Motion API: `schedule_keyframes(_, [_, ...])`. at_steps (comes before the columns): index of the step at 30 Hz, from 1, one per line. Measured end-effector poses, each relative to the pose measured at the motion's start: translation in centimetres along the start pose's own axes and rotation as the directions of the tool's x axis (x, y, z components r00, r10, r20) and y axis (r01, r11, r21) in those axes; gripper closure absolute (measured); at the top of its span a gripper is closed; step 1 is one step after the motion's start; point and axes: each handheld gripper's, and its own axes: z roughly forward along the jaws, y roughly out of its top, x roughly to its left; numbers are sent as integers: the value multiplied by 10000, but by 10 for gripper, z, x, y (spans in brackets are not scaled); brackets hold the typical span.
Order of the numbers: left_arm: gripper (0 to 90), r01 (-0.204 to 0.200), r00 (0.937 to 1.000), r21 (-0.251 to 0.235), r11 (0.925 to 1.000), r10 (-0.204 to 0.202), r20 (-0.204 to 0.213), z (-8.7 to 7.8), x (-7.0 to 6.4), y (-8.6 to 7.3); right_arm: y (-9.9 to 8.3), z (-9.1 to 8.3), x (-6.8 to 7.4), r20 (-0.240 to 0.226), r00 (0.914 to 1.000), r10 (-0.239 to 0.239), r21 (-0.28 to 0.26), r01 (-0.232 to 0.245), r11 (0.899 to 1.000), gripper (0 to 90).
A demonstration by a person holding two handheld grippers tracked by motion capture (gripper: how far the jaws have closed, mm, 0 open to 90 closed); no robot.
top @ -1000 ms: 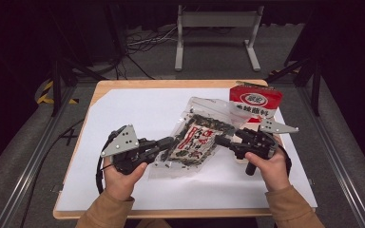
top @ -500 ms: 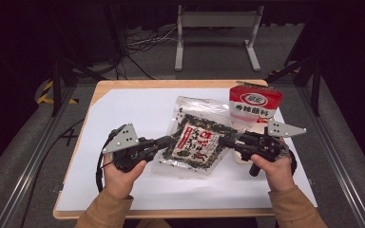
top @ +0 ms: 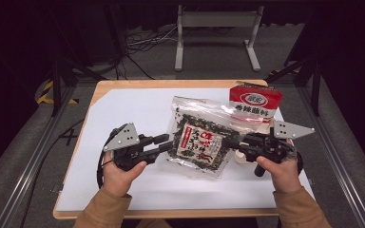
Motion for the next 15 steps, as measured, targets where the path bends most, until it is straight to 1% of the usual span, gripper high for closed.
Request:
schedule_keyframes(2, [613, -19, 9999, 106, 9999, 20, -125, -2, 2, 0, 3, -3, 0, 210, 9997, -125, 143, 123, 9998, 767])
schedule_keyframes(3, [596, -19, 9999, 106, 9999, 20, -125, -2, 2, 0, 4, -6, -1, 377, 9991, -186, 227, 178, 9996, 768])
schedule_keyframes(4, [596, 4, 9996, 231, 9997, 3, -294, -4, 4, -1, 4, -6, -1, 377, 9991, -186, 227, 178, 9996, 768])
schedule_keyframes(5, [581, -33, 9993, 276, 9996, 43, -372, -5, 5, -1, 7, -9, -2, 516, 9984, -218, 316, 202, 9993, 767])
schedule_keyframes(7, [560, 36, 9986, 391, 9992, -15, -538, -8, 8, -2, 11, -12, -3, 654, 9975, -279, 400, 253, 9989, 768])
schedule_keyframes(10, [544, 75, 9970, 572, 9983, -31, -769, -11, 11, -5, 18, -17, -3, 915, 9945, -500, 562, 450, 9974, 767])
schedule_keyframes(13, [513, 90, 9946, 898, 9959, 4, -1039, -11, 13, -11, 25, -21, -3, 1076, 9922, -629, 691, 556, 9961, 767])
schedule_keyframes(15, [504, 106, 9939, 1106, 9938, 17, -1100, -10, 14, -14, 29, -23, -3, 1176, 9902, -749, 781, 659, 9948, 767])
